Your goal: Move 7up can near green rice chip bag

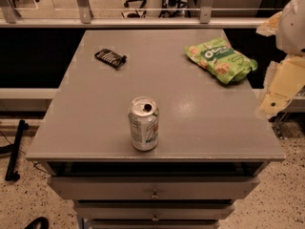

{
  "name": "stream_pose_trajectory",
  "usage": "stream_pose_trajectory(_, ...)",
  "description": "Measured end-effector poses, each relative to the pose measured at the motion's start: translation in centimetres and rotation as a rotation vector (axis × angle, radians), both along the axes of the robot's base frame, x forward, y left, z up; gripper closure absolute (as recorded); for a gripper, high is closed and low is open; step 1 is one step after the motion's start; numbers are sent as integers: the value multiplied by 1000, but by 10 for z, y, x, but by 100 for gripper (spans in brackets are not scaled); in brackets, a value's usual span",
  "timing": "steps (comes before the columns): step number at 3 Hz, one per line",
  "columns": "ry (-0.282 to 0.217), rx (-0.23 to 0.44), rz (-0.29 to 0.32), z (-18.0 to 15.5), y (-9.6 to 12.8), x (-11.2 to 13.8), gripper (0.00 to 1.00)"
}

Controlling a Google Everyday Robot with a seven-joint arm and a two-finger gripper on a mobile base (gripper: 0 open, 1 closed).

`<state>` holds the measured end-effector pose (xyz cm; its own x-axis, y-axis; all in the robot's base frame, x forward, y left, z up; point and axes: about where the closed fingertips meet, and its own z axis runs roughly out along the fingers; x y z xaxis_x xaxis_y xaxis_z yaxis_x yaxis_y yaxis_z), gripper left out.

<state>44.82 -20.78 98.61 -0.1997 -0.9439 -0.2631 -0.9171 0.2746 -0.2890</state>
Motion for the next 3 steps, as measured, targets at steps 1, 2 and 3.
stream_pose_trajectory(1, -2, 3, 0, 0, 1, 0, 0)
stream_pose_trajectory(2, 6, 75, 16, -7, 9, 1, 0)
stream_pose_trajectory(3, 24, 241, 56, -25, 31, 5, 0)
